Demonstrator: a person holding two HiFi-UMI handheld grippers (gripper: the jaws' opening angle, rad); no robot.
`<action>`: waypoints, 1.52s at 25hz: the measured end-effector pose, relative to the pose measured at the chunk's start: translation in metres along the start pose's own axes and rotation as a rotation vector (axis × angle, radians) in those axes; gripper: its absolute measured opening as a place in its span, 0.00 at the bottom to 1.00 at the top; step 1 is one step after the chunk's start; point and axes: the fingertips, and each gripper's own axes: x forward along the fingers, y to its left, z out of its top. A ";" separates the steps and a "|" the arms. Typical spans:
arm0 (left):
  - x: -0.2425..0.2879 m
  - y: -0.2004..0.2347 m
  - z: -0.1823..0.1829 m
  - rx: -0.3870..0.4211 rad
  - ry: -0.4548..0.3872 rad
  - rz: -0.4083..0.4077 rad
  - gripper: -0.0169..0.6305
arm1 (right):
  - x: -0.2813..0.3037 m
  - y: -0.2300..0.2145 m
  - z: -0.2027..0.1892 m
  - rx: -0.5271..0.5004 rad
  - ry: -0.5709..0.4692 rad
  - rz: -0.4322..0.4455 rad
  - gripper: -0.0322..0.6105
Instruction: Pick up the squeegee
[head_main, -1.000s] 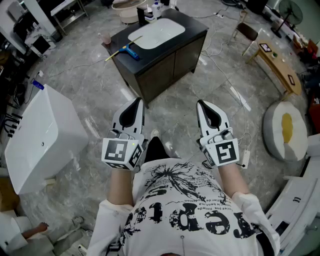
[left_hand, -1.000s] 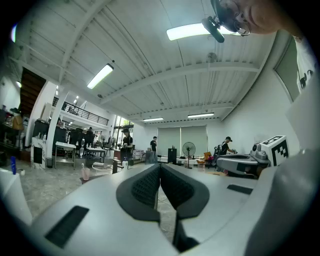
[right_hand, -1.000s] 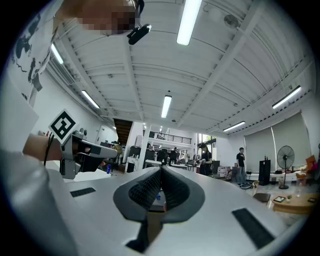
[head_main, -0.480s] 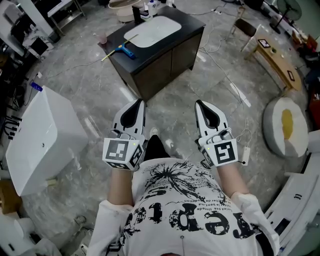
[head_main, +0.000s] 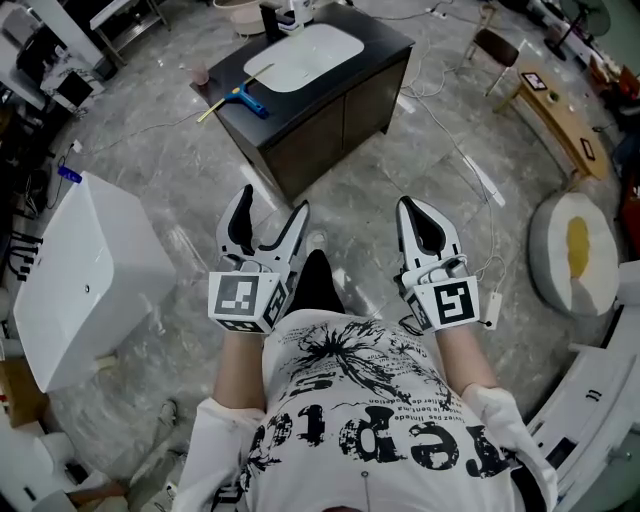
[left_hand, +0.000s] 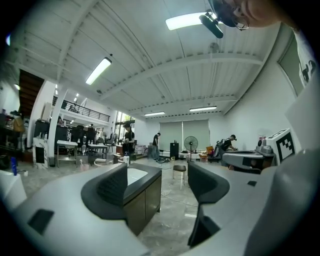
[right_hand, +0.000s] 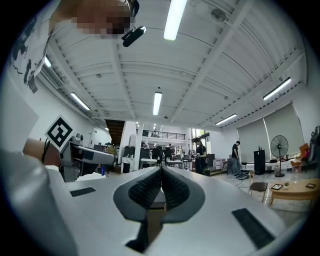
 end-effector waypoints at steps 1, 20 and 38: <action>0.007 0.007 0.000 0.000 0.005 0.007 0.59 | 0.009 -0.002 -0.001 0.001 0.004 0.003 0.07; 0.295 0.253 0.015 -0.054 0.072 0.002 0.58 | 0.374 -0.094 -0.025 0.013 0.082 0.011 0.07; 0.419 0.423 -0.012 -0.169 0.142 0.253 0.58 | 0.628 -0.117 -0.063 0.010 0.130 0.241 0.07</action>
